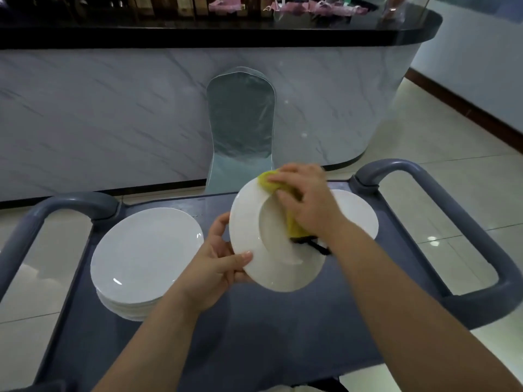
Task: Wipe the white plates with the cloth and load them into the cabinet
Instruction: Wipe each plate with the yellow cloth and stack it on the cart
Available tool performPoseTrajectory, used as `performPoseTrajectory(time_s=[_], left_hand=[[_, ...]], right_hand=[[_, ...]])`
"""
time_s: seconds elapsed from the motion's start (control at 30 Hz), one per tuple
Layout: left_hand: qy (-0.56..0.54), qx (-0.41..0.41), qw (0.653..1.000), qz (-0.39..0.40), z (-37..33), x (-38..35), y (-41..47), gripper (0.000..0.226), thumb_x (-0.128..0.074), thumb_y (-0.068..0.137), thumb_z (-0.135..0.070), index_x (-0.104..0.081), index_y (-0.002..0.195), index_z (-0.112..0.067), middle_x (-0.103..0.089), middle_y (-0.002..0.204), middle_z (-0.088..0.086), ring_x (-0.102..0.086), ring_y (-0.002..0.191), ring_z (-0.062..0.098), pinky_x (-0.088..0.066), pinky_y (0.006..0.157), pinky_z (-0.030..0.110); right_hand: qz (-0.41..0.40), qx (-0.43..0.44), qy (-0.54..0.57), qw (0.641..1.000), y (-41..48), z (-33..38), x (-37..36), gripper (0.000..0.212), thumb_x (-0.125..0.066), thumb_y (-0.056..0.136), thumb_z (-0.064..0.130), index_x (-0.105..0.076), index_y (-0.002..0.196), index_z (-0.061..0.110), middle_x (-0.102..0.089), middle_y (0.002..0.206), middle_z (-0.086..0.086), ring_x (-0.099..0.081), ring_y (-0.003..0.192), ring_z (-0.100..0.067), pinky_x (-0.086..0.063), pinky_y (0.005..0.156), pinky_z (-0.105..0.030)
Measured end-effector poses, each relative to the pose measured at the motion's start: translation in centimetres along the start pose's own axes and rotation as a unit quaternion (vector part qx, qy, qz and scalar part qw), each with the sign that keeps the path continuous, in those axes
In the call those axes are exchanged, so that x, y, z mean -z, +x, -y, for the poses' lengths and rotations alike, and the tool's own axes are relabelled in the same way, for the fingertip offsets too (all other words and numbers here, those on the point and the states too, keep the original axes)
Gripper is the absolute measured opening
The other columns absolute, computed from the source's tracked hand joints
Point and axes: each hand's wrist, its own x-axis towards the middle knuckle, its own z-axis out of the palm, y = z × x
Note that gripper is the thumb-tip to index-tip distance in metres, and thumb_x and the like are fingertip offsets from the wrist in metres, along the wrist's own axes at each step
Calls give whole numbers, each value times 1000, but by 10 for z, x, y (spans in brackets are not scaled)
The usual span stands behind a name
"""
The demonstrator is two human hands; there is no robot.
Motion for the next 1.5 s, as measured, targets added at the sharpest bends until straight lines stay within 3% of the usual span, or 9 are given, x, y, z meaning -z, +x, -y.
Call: performPoseTrajectory(time_s=[0.17, 0.4, 0.53, 0.7, 0.87, 1.07, 1.13, 1.27, 1.5], left_hand=[[-1, -38, 998, -51, 1, 7, -4, 63, -58, 82, 10, -44, 137, -16, -64, 121, 20, -65, 107, 39, -58, 74, 47], [-99, -20, 988, -116, -2, 7, -9, 72, -69, 70, 8, -47, 128, -28, -69, 114, 11, -71, 91, 31, -59, 65, 41], [-152, -48, 975, -154, -6, 14, -11, 61, -62, 72, 6, -51, 122, -27, -71, 110, 7, -72, 91, 27, -59, 64, 37], [-196, -59, 961, -185, -5, 13, 6, 65, -60, 74, 4, -49, 128, -31, -73, 111, 2, -71, 99, 25, -60, 69, 39], [-186, -47, 963, -191, -2, 5, 23, 64, -59, 81, -1, -44, 137, -28, -74, 106, 7, -73, 85, 22, -59, 64, 31], [-123, -46, 983, -127, -10, 21, 4, 67, -65, 77, 6, -50, 133, -26, -68, 122, 5, -67, 107, 29, -59, 73, 41], [-56, -31, 993, -98, -10, 20, -4, 73, -68, 73, 7, -48, 136, -25, -63, 126, 11, -64, 110, 33, -59, 73, 44], [36, -17, 998, -58, -2, 8, -5, 77, -70, 73, 5, -46, 136, -31, -62, 124, 17, -63, 111, 36, -58, 77, 50], [36, -46, 994, -90, -7, 20, -3, 73, -65, 79, 8, -41, 139, -24, -62, 124, 19, -62, 111, 40, -57, 81, 55]], right_hand=[[123, 248, -82, 957, -8, 45, -48, 24, -65, 85, 19, -74, 106, 22, -64, 118, -5, -48, 97, -35, -41, 89, -42], [157, -25, 44, 986, 58, -1, -33, 28, -57, 93, 16, -68, 117, 26, -57, 111, 5, -44, 113, -24, -29, 102, -29], [100, -115, 131, 980, 31, -27, -18, 31, -57, 92, 9, -68, 105, 34, -59, 108, 9, -51, 106, -11, -35, 88, -13], [-87, -55, 52, 993, -44, -5, -50, 27, -56, 85, 20, -73, 105, 23, -64, 111, 0, -54, 105, -28, -36, 100, -30], [-111, 71, -52, 990, -83, 23, -101, 32, -59, 88, 18, -69, 118, 25, -58, 127, -5, -43, 106, -31, -39, 97, -39], [-145, -127, 64, 979, -63, -34, -48, 27, -55, 90, 21, -64, 114, 32, -52, 117, 20, -40, 110, -20, -31, 102, -23], [-107, -143, 48, 983, -37, -41, -35, 28, -57, 92, 17, -65, 115, 29, -58, 116, 9, -43, 112, -27, -29, 101, -20], [-66, -68, -3, 996, 18, -12, -33, 28, -60, 91, 10, -70, 115, 19, -61, 118, -6, -44, 108, -34, -28, 99, -28], [65, 237, -60, 967, -5, 40, -65, 25, -60, 88, 15, -75, 106, 21, -64, 120, -7, -50, 99, -37, -40, 93, -46]])
